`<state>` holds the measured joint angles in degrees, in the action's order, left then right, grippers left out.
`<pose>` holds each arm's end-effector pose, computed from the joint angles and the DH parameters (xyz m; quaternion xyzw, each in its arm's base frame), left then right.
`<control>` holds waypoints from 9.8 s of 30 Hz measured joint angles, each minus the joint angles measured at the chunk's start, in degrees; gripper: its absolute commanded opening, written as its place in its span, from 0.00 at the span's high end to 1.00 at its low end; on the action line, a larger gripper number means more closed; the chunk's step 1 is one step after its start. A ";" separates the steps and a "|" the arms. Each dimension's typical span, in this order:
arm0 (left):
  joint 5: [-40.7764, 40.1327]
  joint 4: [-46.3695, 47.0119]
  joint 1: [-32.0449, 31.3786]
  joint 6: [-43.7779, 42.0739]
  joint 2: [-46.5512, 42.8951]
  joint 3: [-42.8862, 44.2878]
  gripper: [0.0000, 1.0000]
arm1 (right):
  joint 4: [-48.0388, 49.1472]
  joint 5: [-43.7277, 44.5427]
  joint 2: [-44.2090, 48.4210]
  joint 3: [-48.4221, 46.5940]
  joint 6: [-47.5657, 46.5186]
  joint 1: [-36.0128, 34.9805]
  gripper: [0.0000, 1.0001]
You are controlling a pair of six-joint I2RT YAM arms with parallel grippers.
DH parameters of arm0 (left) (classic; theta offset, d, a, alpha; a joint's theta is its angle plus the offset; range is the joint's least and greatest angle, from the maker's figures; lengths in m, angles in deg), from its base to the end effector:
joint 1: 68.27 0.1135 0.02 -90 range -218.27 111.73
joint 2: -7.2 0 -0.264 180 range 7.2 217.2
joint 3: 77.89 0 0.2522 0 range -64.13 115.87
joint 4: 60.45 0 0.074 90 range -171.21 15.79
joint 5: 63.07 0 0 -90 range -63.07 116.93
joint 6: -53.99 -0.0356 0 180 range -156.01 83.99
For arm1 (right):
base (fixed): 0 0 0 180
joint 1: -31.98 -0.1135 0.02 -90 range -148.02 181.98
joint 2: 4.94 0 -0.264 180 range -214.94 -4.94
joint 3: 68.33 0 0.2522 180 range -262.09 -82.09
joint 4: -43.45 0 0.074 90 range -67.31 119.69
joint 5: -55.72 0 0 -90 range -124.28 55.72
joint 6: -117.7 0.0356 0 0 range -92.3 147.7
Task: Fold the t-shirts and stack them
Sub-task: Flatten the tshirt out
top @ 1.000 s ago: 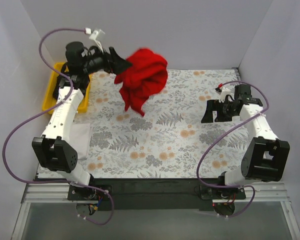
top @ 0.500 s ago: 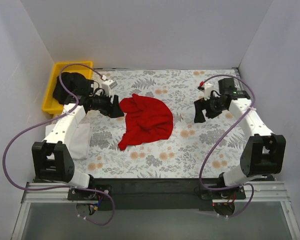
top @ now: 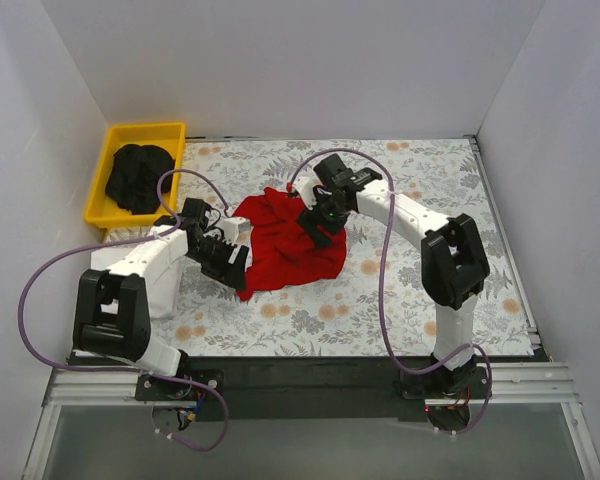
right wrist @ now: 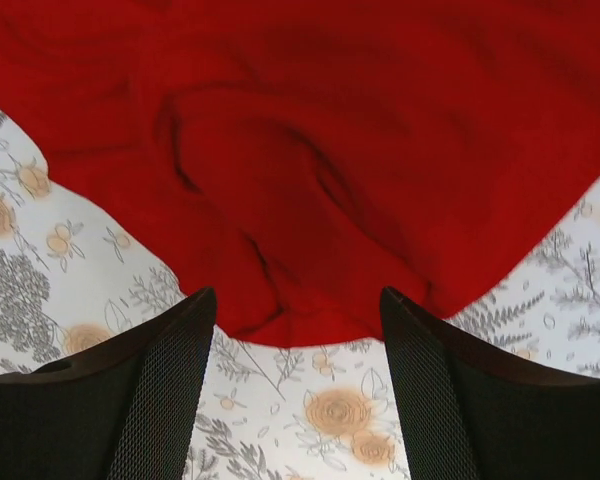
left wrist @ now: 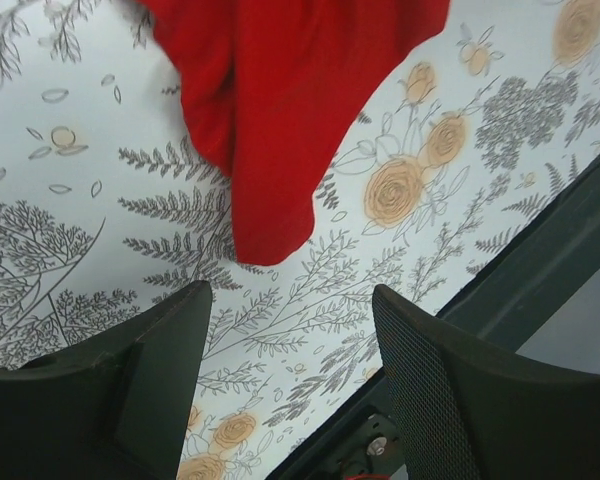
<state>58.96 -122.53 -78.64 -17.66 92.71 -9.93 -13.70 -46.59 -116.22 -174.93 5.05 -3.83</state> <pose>0.2509 -0.0651 0.1982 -0.0417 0.9567 -0.2877 0.0160 0.3350 0.2510 0.2430 -0.4937 0.8288 0.1310 0.2284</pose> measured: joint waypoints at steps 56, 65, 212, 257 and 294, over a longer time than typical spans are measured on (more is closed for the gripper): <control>-13.38 0.17 -2.34 -24.04 -15.78 -9.70 0.98 | -6.60 -4.42 23.85 33.35 -14.32 41.29 0.94; -8.72 -10.25 -2.01 -29.31 -21.40 -6.58 0.69 | -16.81 -4.61 26.32 25.40 -22.10 41.68 0.53; -2.93 33.14 1.20 2.73 -34.58 31.45 1.00 | 19.82 7.13 56.37 -16.87 0.35 39.32 0.99; -15.65 42.64 4.04 -13.25 33.92 26.43 1.00 | 44.83 -0.04 -4.48 3.10 -17.97 30.34 0.99; -8.00 5.62 7.54 -2.27 25.31 23.32 0.63 | -2.67 2.03 -4.42 1.64 -11.61 35.01 0.88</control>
<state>50.96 -116.91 -71.10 -19.93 118.02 13.39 -16.37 -44.56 -120.64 -173.29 -6.56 31.19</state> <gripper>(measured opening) 0.374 0.130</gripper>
